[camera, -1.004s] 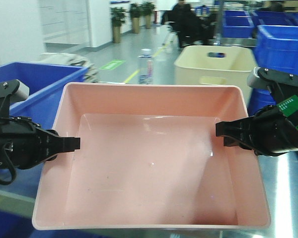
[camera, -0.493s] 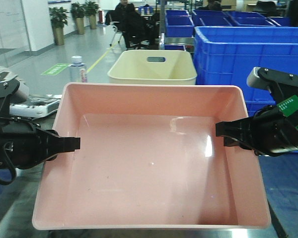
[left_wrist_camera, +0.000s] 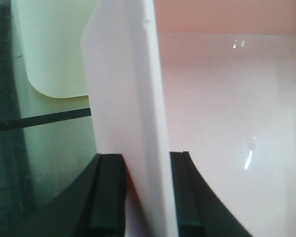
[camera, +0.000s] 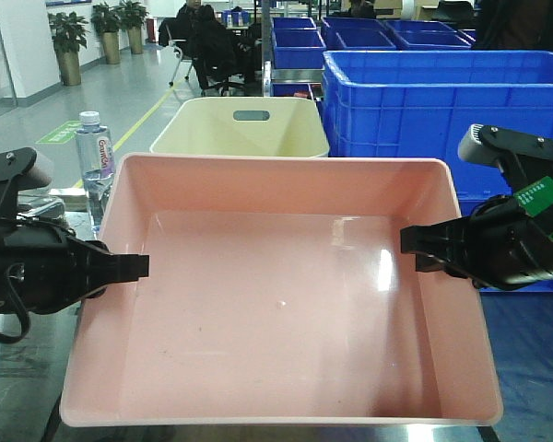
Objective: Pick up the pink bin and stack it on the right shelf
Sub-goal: 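Hold the pink bin with both grippers while the base drives away, then lower the held pink bin onto the metal table with both grippers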
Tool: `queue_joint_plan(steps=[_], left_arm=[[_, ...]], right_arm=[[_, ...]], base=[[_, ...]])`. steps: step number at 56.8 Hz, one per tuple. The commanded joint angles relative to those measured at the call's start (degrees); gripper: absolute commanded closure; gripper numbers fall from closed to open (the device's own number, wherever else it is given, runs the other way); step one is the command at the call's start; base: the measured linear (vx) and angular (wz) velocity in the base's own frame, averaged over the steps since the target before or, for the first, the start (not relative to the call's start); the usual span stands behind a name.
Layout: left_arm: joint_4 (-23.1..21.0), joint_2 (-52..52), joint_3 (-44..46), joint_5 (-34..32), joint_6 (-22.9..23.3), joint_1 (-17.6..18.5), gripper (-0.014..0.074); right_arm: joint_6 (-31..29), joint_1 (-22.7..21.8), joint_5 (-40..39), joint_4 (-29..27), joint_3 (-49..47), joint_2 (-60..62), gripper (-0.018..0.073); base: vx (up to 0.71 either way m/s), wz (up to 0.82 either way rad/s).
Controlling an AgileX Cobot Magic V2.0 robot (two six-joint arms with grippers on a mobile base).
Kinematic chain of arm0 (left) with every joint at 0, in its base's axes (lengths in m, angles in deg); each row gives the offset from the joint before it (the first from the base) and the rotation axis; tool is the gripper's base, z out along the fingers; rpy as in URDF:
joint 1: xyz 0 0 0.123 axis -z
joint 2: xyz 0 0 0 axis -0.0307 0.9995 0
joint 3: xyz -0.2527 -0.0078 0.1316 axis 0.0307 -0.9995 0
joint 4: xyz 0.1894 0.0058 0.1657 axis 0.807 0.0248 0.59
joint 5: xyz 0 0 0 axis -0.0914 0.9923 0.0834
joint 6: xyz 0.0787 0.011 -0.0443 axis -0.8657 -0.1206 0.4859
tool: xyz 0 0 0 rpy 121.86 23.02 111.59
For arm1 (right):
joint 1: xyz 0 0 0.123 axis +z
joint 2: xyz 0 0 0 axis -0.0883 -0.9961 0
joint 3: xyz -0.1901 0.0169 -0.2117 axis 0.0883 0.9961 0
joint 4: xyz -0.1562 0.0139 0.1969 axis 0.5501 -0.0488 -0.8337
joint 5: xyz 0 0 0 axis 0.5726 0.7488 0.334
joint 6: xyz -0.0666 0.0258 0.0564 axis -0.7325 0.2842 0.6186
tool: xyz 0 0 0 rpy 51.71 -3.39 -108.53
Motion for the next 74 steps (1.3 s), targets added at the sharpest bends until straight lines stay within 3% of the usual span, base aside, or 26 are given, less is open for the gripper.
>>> queue_joint_plan(steps=[1,48,55,59,74], left_arm=[[-6.0,-2.2,2.2,-0.4,-0.3,1.1,0.0598],[-5.9,-2.1,2.2,-0.5,-0.3,1.1,0.0598],[-3.5,-0.7,2.2,0.7,-0.3,1.1,0.0598],[-1.4,1.2,2.2,2.2,-0.2,1.1,0.0598],[-1.4,8.5,2.2,6.3,-0.1,1.1,0.0595]], right_arm=[[-0.3,0.4,-5.2,-4.0,-2.1,2.0,0.0568],[-0.3,0.4,-5.3,-4.0,-2.1,2.0,0.0568],[-0.3,0.4,-5.0,-4.0,-2.0,1.2,0.0568],[-0.3,0.4,-3.8,-4.0,-2.0,-0.4,0.0568],[-0.3,0.4,4.5,-4.2,-2.0,-8.2,0.0566]], base=[[0.04,-0.05],[0.00,-0.01],[0.00,0.00],[0.00,0.00],[0.00,0.00]])
